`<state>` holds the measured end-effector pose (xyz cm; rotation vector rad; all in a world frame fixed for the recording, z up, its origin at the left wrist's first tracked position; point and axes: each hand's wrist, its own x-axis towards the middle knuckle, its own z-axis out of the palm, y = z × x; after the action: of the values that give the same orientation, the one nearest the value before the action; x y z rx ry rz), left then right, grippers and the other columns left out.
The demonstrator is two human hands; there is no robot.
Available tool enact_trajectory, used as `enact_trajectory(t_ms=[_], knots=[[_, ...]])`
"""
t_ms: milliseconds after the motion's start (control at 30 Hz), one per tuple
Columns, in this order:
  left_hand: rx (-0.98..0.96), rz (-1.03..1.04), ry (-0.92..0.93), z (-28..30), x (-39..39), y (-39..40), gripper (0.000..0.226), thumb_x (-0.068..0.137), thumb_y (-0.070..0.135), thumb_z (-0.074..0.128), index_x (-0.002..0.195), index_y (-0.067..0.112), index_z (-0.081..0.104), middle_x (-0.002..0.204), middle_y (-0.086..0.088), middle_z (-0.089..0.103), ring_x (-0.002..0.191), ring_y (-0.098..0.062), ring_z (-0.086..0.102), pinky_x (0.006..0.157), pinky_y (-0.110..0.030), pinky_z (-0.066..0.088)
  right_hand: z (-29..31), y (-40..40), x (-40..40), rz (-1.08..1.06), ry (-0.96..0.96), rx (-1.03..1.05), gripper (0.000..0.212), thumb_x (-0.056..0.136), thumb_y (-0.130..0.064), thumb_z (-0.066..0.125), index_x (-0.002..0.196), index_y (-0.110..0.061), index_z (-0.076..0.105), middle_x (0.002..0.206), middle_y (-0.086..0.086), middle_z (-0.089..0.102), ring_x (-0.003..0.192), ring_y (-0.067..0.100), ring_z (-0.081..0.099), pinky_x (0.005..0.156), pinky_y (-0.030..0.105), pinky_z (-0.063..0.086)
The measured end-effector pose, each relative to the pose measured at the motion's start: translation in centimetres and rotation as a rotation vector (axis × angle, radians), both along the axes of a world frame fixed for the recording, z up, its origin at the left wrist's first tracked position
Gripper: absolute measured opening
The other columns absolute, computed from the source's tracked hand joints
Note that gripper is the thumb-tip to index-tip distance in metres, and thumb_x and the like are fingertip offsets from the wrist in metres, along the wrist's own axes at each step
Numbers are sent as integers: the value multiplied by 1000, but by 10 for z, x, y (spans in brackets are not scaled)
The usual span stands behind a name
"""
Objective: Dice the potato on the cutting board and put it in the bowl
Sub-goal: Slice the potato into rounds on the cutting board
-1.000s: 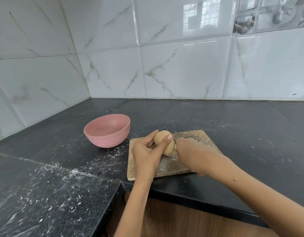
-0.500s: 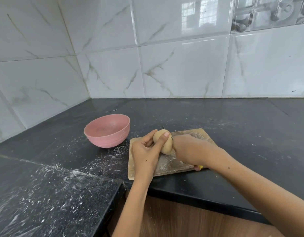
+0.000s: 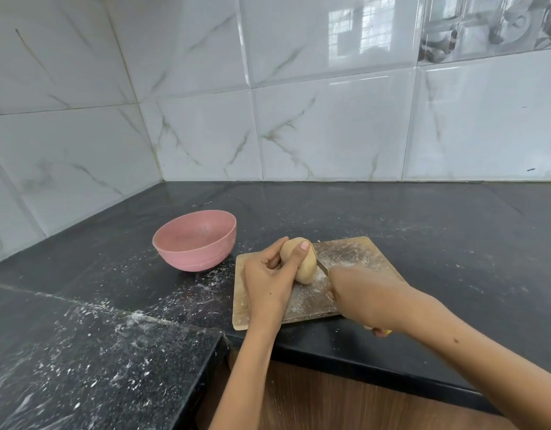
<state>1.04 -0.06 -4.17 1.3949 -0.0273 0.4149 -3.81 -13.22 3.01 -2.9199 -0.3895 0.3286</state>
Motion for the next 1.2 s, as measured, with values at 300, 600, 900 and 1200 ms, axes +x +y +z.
enact_trajectory(t_ms=[300, 600, 900, 1200], knots=[[3, -8, -17, -1, -1, 0, 50, 70, 31, 86, 111, 5, 71, 97, -6, 75, 98, -18, 70, 85, -43, 57, 4, 3, 15, -54, 212, 66, 20, 96, -3, 33, 89, -2, 51, 67, 13, 49, 42, 17, 43, 34, 21, 37], [3, 0, -39, -2, 0, -4, 61, 66, 36, 87, 114, 3, 69, 94, -4, 75, 96, -16, 71, 84, -43, 57, 5, 8, 24, -41, 181, 84, 20, 97, -3, 33, 85, -2, 50, 62, 13, 49, 40, 19, 43, 37, 23, 39], [10, -26, -59, -2, 1, -3, 60, 63, 40, 84, 111, 7, 70, 95, -3, 76, 96, -17, 71, 86, -44, 57, -4, 0, 17, -80, 210, 156, 20, 96, 0, 36, 86, -1, 53, 61, 13, 47, 37, 17, 41, 29, 14, 32], [-34, -42, -58, 0, 2, -1, 44, 66, 36, 88, 101, 13, 75, 93, -4, 76, 95, -20, 71, 80, -44, 58, -5, 1, 9, -80, 204, 142, 24, 99, -6, 34, 82, -2, 49, 60, 13, 47, 38, 18, 43, 30, 17, 34]])
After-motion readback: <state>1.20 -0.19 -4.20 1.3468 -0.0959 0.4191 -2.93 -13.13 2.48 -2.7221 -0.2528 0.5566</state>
